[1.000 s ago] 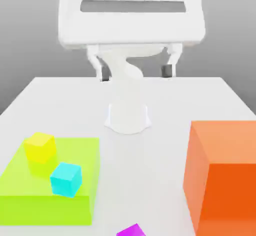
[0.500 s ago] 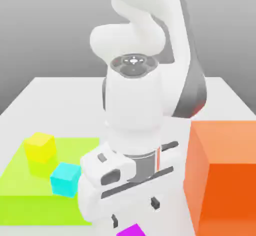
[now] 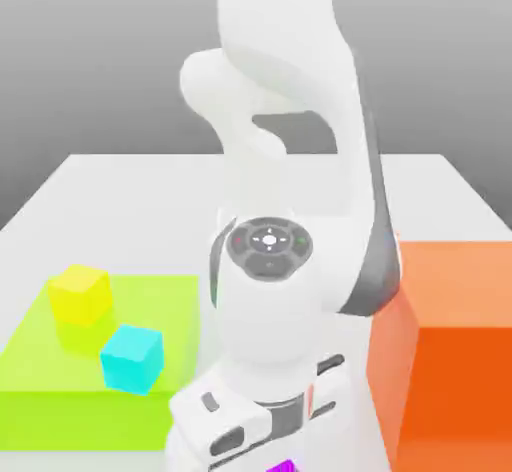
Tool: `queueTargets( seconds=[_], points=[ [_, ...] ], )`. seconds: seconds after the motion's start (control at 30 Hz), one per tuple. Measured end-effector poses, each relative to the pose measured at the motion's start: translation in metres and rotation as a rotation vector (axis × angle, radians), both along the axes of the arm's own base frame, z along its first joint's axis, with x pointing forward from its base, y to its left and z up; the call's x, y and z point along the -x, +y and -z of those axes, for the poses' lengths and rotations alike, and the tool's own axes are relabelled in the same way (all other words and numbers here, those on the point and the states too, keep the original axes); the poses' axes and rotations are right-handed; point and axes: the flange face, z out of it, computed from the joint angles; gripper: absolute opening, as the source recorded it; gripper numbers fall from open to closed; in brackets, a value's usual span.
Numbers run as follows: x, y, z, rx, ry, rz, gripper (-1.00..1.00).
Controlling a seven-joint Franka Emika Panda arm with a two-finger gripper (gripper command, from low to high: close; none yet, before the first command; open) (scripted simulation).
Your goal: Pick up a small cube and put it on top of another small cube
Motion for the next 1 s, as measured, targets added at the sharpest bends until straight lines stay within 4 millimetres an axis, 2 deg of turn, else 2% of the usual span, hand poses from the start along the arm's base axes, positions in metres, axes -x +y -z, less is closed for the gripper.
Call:
queueTargets(
  seconds=[0.07, 0.2, 0.27, 0.37, 0.43, 0.6, 0.73, 0.9, 0.93, 1.0],
  points=[
    [-0.003, -0.019, -0.023, 0.008, 0.01, 0.033, -1.0],
    [0.014, -0.087, -0.076, 0.023, 0.022, 0.161, -1.0],
    [0.029, -0.122, -0.1, 0.024, 0.03, 0.232, -1.0],
    [0.065, -0.186, -0.134, 0.017, 0.045, 0.374, -1.0],
    [0.093, -0.214, -0.148, 0.011, 0.047, 0.445, -1.0],
    [0.151, -0.232, -0.166, -0.001, 0.03, 0.531, -1.0],
    [0.199, -0.243, -0.169, -0.006, 0.007, 0.609, -1.0],
    [0.207, -0.243, -0.114, -0.005, 0.0, 0.62, -1.0],
    [0.208, -0.243, -0.107, -0.004, 0.0, 0.621, 1.0],
    [0.208, -0.243, -0.107, -0.004, 0.0, 0.621, 1.0]
  ],
)
